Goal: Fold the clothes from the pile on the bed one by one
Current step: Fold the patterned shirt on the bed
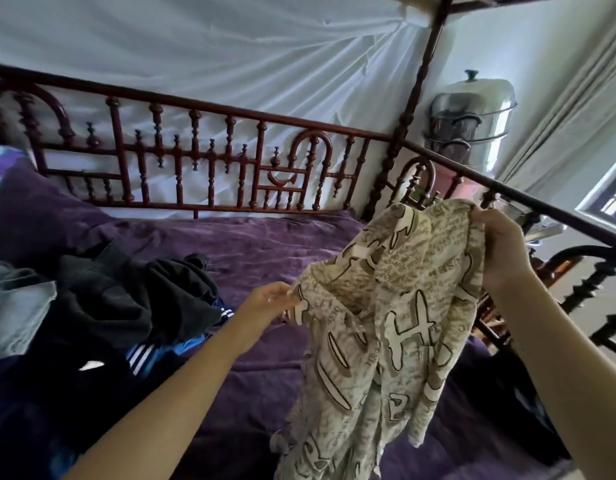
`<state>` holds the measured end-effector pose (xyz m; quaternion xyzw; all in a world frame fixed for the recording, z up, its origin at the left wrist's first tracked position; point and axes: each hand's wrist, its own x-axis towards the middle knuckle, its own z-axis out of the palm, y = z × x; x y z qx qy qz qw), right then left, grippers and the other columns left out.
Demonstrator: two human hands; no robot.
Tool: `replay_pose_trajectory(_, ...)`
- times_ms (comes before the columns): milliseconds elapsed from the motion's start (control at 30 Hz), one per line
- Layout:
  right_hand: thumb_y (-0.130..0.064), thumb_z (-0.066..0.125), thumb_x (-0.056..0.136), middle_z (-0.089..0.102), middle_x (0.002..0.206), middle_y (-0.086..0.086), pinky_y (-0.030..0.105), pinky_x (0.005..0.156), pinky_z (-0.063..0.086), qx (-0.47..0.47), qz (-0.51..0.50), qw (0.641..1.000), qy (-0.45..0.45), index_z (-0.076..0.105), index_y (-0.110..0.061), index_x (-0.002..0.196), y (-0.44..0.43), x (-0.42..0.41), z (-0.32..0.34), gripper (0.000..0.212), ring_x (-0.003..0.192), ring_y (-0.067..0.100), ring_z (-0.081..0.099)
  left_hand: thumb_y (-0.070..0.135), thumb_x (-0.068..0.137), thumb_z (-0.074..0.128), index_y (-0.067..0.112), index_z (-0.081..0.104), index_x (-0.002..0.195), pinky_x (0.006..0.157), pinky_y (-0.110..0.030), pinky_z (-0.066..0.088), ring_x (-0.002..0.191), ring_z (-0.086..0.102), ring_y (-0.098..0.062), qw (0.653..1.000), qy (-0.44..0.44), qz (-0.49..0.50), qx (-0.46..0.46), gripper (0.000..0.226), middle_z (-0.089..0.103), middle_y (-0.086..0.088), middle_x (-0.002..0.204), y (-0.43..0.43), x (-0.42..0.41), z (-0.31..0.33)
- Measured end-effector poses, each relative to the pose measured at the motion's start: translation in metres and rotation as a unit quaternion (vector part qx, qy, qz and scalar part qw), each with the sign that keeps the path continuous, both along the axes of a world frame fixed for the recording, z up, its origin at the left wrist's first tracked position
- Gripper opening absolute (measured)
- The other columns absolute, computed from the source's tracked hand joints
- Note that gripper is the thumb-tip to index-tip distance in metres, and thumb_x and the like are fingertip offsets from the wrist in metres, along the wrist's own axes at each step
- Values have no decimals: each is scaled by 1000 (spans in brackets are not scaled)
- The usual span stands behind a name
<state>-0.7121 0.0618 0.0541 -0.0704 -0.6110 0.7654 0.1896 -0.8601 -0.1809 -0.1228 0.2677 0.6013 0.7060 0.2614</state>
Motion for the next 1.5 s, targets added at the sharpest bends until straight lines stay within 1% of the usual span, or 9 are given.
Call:
replay_pose_trajectory(200,-19,34,90,73,76,6,32,59,58,-29,-25,997,-67,77,-13,69,11,5,-38,48,68,20,70,51,52,85,30,66,64,63,-33,38,66,47,-23,995,-49,5,89,31,58,-2,72,-28,-18,2)
replay_pose_trajectory(400,-16,30,90,73,75,6,32,60,58,-38,26,996,-73,77,-13,71,22,-12,-60,51,68,19,70,27,60,85,27,62,69,38,-22,36,40,45,-11,998,-57,8,29,24,55,0,61,-20,12,-36)
replay_pose_trajectory(600,-16,27,92,73,74,6,29,60,58,-40,87,992,-82,78,-15,71,56,-34,-78,55,67,18,71,4,80,70,23,53,119,73,-16,50,82,65,-1,990,-41,-3,-136,47,68,7,94,23,46,-68)
replay_pose_trajectory(700,-13,22,92,73,75,6,28,63,58,-35,116,989,-90,78,-16,72,85,-40,-85,59,69,17,71,8,81,71,20,63,107,80,-19,47,88,62,-6,982,-21,-20,-186,30,67,7,95,63,63,-78)
replay_pose_trajectory(867,-10,29,94,67,94,19,38,83,51,-16,94,987,-126,65,0,103,144,-39,-109,39,86,28,65,10,79,73,7,53,70,53,-18,28,58,40,-8,959,-31,128,-253,22,40,2,61,118,74,-88)
replay_pose_trajectory(1000,-1,41,95,59,72,15,26,60,43,169,11,970,-173,62,1,81,199,-31,-139,25,62,21,54,6,81,69,10,68,81,71,-28,43,79,59,-18,946,-82,244,-199,5,66,-5,80,106,81,-77)
replay_pose_trajectory(1167,7,48,90,58,74,13,28,68,40,422,37,878,-225,64,10,78,216,-20,-190,20,73,20,52,6,81,70,15,67,82,69,-24,43,74,59,-11,921,45,261,-287,10,68,-3,79,83,76,-54)
replay_pose_trajectory(1300,0,52,89,51,63,-6,26,62,27,476,11,852,-218,57,-18,61,203,-21,-201,33,66,18,48,4,80,70,19,66,75,61,-19,43,67,57,-10,903,102,315,-274,17,66,-1,72,73,63,-30)
replay_pose_trajectory(1500,-7,61,84,63,67,17,27,55,34,461,-86,873,-137,68,4,77,187,-42,-161,16,59,20,50,4,73,75,25,66,70,62,-19,45,59,57,5,875,165,416,-185,24,68,13,65,63,45,23)
